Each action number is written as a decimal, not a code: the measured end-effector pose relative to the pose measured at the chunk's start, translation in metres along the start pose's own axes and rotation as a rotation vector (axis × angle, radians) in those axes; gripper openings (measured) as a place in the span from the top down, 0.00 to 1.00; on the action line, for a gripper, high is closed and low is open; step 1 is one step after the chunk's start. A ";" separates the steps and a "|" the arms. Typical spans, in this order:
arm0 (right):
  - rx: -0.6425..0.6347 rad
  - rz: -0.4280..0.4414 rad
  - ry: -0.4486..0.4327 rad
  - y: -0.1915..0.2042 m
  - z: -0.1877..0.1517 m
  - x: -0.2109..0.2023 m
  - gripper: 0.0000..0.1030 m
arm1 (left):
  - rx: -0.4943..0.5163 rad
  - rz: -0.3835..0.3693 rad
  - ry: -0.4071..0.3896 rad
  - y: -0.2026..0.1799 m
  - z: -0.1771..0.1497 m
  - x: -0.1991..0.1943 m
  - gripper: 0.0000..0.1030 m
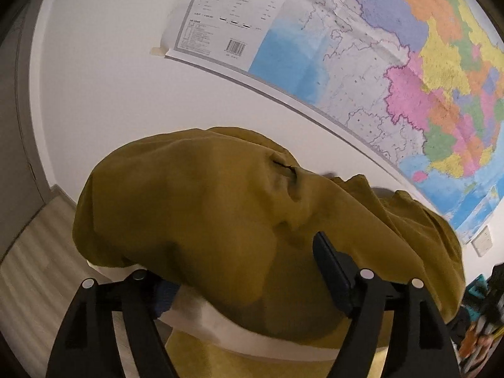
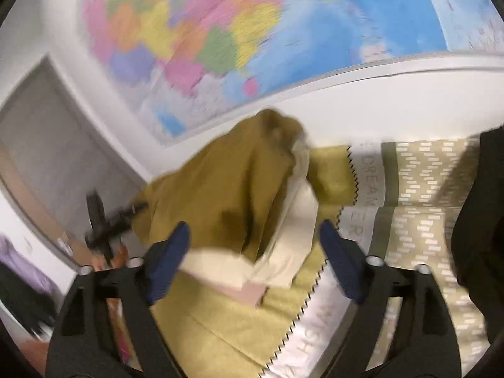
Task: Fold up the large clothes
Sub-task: 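Lower the jacket bundle onto the cream and pink stack and open both grippers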
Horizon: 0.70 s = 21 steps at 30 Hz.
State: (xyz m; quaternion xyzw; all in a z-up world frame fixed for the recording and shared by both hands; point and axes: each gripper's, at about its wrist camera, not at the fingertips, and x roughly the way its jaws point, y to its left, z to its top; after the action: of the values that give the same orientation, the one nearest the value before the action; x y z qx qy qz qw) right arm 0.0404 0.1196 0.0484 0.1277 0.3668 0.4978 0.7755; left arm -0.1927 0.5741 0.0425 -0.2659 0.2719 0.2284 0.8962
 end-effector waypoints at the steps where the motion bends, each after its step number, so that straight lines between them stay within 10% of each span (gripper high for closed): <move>1: 0.003 0.006 0.005 -0.006 0.002 0.008 0.13 | -0.003 0.008 0.001 -0.001 0.000 0.001 0.27; 4: -0.052 0.038 0.069 0.001 0.007 0.039 0.28 | -0.013 0.039 0.020 -0.002 -0.002 0.007 0.27; 6: -0.096 0.071 0.130 0.014 0.000 0.059 0.79 | -0.015 0.059 0.023 -0.002 -0.004 0.007 0.27; 7: -0.118 0.075 0.148 0.016 -0.005 0.060 0.87 | -0.014 0.075 0.022 -0.002 -0.005 0.007 0.27; 18: -0.114 0.007 0.225 0.011 -0.041 0.058 0.76 | 0.039 0.205 -0.029 -0.011 -0.013 0.000 0.23; 21: -0.137 -0.044 0.200 0.025 -0.029 0.056 0.35 | 0.052 0.227 -0.066 -0.015 -0.016 -0.013 0.18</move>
State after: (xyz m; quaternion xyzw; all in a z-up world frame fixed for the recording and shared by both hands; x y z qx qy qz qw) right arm 0.0165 0.1746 0.0171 0.0159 0.4101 0.5148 0.7527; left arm -0.1999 0.5495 0.0439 -0.2026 0.2763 0.3298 0.8797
